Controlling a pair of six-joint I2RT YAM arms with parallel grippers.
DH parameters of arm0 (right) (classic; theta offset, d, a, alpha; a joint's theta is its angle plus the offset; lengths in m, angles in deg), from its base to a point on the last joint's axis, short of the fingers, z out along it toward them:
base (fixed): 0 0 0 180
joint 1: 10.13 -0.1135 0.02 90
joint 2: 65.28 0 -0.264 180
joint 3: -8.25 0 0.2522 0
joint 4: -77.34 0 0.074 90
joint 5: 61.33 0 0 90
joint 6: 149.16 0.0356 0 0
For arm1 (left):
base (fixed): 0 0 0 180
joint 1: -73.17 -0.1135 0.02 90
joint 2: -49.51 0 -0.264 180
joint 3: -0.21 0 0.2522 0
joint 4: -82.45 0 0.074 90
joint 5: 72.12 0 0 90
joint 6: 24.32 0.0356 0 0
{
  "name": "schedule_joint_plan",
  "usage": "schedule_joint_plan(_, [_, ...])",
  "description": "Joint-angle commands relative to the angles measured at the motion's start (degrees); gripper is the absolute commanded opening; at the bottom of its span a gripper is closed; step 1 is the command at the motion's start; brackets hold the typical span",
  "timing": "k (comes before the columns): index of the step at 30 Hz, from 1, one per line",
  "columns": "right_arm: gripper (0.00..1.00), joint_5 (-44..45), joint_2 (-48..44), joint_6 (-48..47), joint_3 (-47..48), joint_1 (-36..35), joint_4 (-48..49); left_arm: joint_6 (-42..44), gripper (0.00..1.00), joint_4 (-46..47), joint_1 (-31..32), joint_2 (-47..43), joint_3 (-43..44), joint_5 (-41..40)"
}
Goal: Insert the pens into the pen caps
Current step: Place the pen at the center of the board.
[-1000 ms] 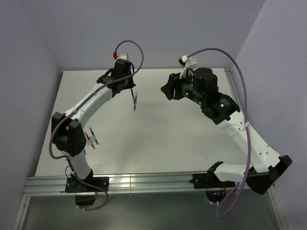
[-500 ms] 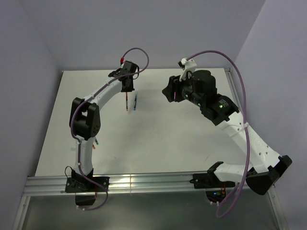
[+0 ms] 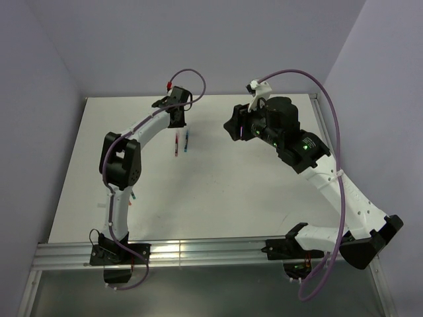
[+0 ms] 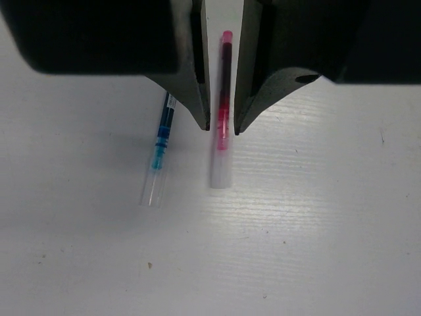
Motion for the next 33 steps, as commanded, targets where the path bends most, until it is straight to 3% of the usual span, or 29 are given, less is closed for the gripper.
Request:
schedule_joint_plan(1, [0.57,0.6,-1.7,-0.2,-0.2,0.1,1.9,0.4,0.25,3.3,-0.3,-0.8,0.3,0.9])
schedule_joint_plan(11, [0.57,0.5,-1.7,-0.2,-0.1,0.1,1.7,-1.9,0.28,5.0,-0.5,-6.5,-3.3,-0.7])
schedule_joint_plan(18, [0.57,-0.5,-1.3,0.1,0.2,0.1,1.1,-13.7,0.28,1.8,-2.4,-21.3,-18.1,-7.1])
schedule_joint_plan(21, [0.57,-1.6,-0.8,0.3,0.3,0.0,1.0,-20.9,0.32,0.2,-7.5,-30.1,-27.4,-5.2])
schedule_joint_plan(26, [0.57,-3.2,0.5,0.6,0.4,-0.2,0.5,-24.6,0.36,0.0,-18.3,-42.9,-43.7,0.3])
schedule_joint_plan(33, [0.57,-3.8,1.6,0.5,0.6,-1.1,0.0,-25.7,0.39,0.1,-24.7,-46.0,-52.4,-1.4])
